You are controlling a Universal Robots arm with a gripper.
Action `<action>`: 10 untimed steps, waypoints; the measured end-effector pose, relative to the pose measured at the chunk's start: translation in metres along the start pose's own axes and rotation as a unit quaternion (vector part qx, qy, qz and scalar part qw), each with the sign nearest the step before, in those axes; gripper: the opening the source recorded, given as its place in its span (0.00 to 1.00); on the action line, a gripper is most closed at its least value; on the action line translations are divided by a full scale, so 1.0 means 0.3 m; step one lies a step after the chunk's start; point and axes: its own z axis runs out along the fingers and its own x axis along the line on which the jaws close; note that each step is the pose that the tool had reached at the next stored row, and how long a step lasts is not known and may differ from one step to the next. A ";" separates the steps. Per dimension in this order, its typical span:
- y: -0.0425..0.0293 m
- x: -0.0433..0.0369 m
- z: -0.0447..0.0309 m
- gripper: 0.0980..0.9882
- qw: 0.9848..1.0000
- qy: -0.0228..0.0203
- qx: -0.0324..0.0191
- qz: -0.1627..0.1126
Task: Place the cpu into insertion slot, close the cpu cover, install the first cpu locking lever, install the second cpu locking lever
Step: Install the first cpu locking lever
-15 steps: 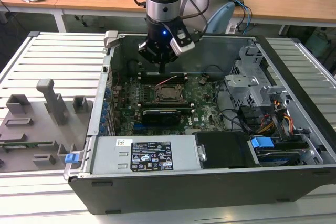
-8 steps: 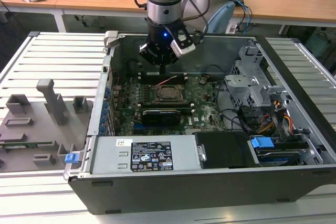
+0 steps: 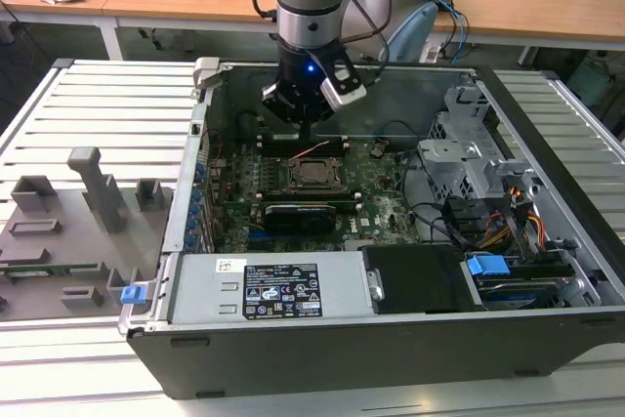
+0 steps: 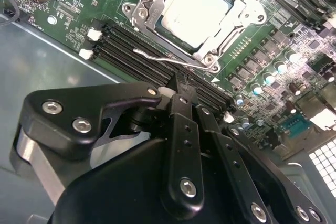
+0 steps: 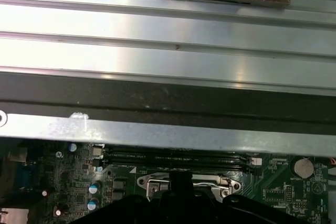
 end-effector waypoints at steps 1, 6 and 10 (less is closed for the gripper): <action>0.000 -0.001 0.002 0.01 1.000 0.000 0.000 0.000; -0.001 -0.003 0.006 0.01 1.000 0.000 0.000 0.000; -0.001 -0.006 0.009 0.01 1.000 0.000 0.000 0.000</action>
